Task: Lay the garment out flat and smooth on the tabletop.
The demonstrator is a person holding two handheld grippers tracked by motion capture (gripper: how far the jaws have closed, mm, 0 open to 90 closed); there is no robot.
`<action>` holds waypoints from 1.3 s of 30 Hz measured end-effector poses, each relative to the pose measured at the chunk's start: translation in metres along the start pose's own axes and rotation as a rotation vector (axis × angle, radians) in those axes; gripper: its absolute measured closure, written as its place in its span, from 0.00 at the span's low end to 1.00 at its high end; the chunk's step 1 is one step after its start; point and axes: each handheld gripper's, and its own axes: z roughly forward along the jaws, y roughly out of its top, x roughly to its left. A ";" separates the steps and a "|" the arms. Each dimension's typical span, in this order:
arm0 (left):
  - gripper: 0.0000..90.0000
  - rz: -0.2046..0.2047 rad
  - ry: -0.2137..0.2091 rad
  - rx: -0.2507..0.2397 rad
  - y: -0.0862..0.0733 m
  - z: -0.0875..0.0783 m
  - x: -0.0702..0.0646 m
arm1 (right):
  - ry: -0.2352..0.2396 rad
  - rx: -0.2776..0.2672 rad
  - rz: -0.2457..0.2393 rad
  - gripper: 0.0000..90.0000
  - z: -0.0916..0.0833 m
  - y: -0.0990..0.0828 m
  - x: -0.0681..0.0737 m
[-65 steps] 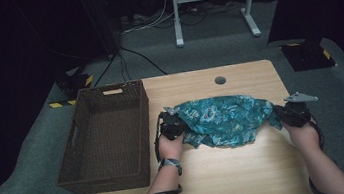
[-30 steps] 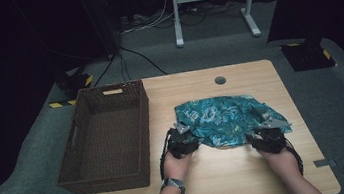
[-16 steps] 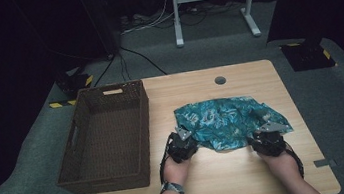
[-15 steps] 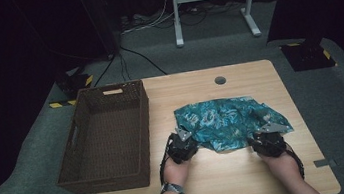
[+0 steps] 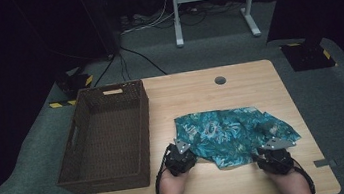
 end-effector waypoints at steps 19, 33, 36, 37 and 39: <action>0.56 -0.034 -0.015 -0.033 -0.006 -0.003 -0.005 | 0.003 -0.032 0.040 0.65 -0.010 -0.006 -0.002; 0.39 -0.069 0.026 -0.070 -0.006 -0.021 0.000 | -0.045 -0.077 0.043 0.62 -0.018 -0.005 -0.008; 0.35 -0.087 0.033 -0.086 -0.007 -0.029 0.001 | -0.054 -0.081 0.048 0.61 -0.018 -0.005 -0.011; 0.34 -0.094 0.034 -0.094 -0.007 -0.032 0.002 | -0.056 -0.082 0.047 0.61 -0.018 -0.005 -0.011; 0.34 -0.100 0.033 -0.106 -0.008 -0.037 0.001 | -0.063 -0.086 0.049 0.60 -0.017 -0.005 -0.014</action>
